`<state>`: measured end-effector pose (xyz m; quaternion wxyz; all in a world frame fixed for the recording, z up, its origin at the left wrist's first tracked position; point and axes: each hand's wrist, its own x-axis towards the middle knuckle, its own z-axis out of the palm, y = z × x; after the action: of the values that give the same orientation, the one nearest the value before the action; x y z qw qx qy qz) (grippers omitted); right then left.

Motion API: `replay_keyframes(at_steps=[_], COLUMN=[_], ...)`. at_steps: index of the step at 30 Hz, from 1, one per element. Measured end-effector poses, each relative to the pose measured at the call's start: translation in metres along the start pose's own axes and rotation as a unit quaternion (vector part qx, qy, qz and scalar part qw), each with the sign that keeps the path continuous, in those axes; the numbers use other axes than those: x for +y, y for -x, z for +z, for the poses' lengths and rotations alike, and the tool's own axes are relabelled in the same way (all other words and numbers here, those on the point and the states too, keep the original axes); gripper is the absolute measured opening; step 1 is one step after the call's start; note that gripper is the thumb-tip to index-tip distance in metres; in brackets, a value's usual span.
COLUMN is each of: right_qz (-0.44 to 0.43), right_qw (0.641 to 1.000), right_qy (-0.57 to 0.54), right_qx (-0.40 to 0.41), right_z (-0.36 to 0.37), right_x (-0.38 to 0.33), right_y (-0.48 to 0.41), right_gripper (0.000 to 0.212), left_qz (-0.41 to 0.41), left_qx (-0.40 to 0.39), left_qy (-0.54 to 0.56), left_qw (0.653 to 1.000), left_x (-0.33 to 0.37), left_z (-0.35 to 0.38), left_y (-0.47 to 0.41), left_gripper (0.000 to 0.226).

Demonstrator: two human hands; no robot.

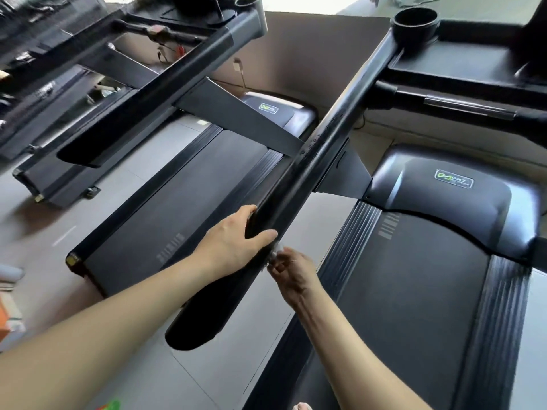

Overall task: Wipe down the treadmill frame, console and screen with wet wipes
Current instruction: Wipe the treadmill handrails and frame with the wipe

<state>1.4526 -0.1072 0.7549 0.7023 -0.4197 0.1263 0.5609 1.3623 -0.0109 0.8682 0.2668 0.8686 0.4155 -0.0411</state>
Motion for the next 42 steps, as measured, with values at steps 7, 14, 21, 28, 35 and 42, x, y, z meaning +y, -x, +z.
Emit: replay_keyframes(at_steps=[7,14,21,28,35,42], right_qz=[-0.093,-0.047,-0.188,-0.19,-0.327,-0.37], right_qw=[0.989,0.997,0.969,0.979,0.94,0.91], right_qy=[-0.086,-0.003,-0.094,0.043,0.031,0.177], right_qx=[0.077,0.055,0.132,0.067,0.096,0.065], right_z=[0.011,0.002,0.031,0.013,0.044,0.043], right_x=[-0.059,0.022,-0.067,0.004,-0.073,-0.027], right_y=[-0.041,0.01,-0.032,0.013,-0.015,0.024], right_gripper=[0.021,0.023,0.01,0.007,0.01,0.011], left_qz=[-0.009,-0.002,-0.002,0.005,-0.003,0.003], left_qx=[0.017,0.028,0.021,0.025,0.025,0.033], left_qy=[-0.005,0.013,0.023,0.026,0.027,0.015], left_qw=[1.0,1.0,1.0,0.999,0.999,0.999], left_x=[-0.013,-0.01,-0.011,-0.013,-0.012,-0.013], left_z=[0.012,0.011,0.01,0.011,0.011,0.012], left_y=[0.021,0.022,0.022,0.021,0.022,0.02], left_gripper=[0.061,0.045,0.044,0.04,0.041,0.036])
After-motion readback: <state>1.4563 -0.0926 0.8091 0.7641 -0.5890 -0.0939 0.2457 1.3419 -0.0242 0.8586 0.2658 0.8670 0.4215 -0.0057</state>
